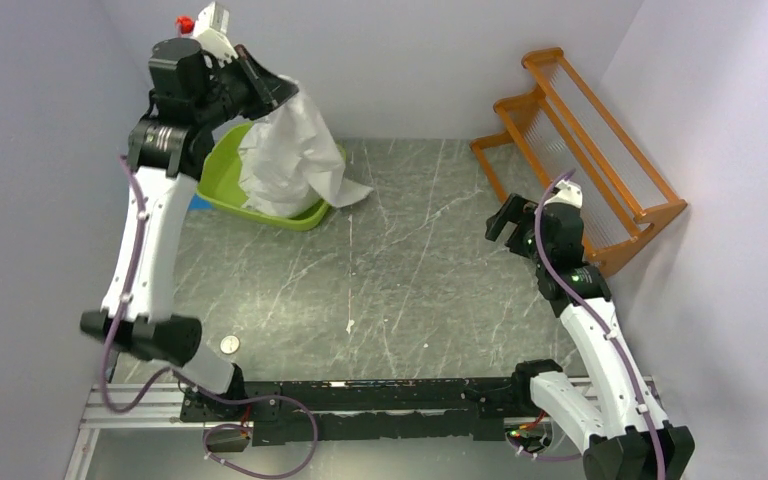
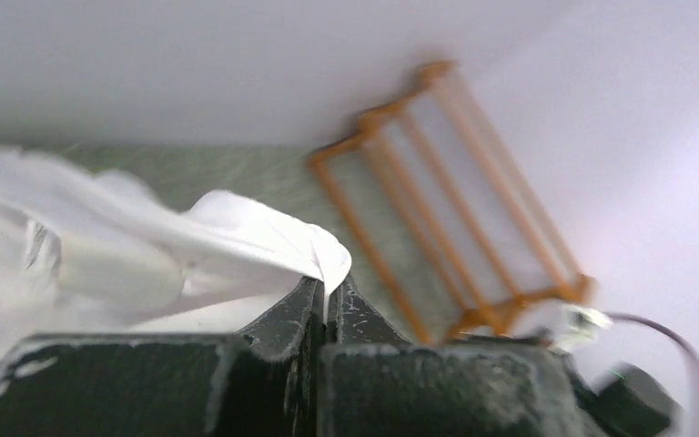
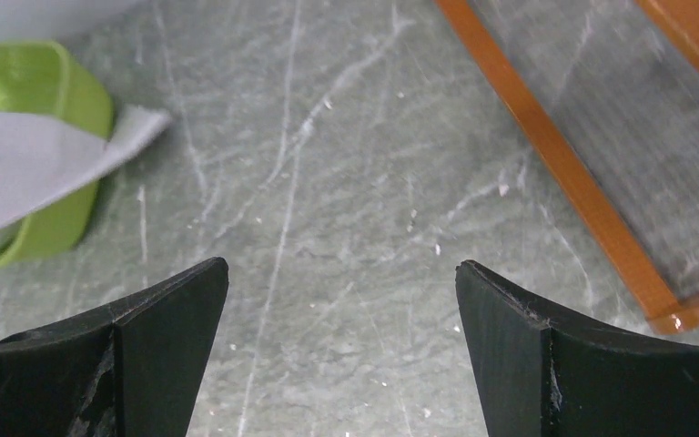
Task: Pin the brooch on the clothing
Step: Pick up the clothes from the bin, then place the clothes at the center of the board.
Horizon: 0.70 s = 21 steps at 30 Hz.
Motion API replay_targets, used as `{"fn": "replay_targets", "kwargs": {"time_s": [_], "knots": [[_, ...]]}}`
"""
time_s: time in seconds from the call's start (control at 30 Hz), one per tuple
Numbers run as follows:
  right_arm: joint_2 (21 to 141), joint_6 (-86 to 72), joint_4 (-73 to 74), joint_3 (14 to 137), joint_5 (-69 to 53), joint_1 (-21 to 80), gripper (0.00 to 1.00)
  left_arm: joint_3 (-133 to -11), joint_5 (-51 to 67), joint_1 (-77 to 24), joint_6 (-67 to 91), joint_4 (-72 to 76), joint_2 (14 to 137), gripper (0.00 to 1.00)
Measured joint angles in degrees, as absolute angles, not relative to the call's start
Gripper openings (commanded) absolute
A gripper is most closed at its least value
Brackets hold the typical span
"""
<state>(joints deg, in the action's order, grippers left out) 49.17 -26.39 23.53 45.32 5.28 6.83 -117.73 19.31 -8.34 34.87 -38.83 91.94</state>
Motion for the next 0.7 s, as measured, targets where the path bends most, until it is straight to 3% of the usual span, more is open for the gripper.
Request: {"fn": "replay_targets", "kwargs": {"time_s": [0.23, 0.6, 0.67, 0.7], "knots": [[49.1, -26.1, 23.6, 50.6, 0.6, 6.8, 1.00, -117.2, 22.9, -19.1, 42.0, -22.2, 78.6, 0.03], [45.1, -26.1, 23.5, 52.6, -3.7, 6.8, 1.00, -113.1, 30.1, -23.5, 52.3, -6.1, 77.3, 0.03], [44.6, -26.1, 23.5, 52.6, -3.7, 6.8, 1.00, -110.1, 30.8, -24.4, 53.6, -4.5, 77.5, 0.13], [44.6, -26.1, 23.5, 52.6, -3.8, 6.8, 1.00, -107.7, 31.3, -25.1, 54.1, -3.9, 77.5, 0.25]]}}
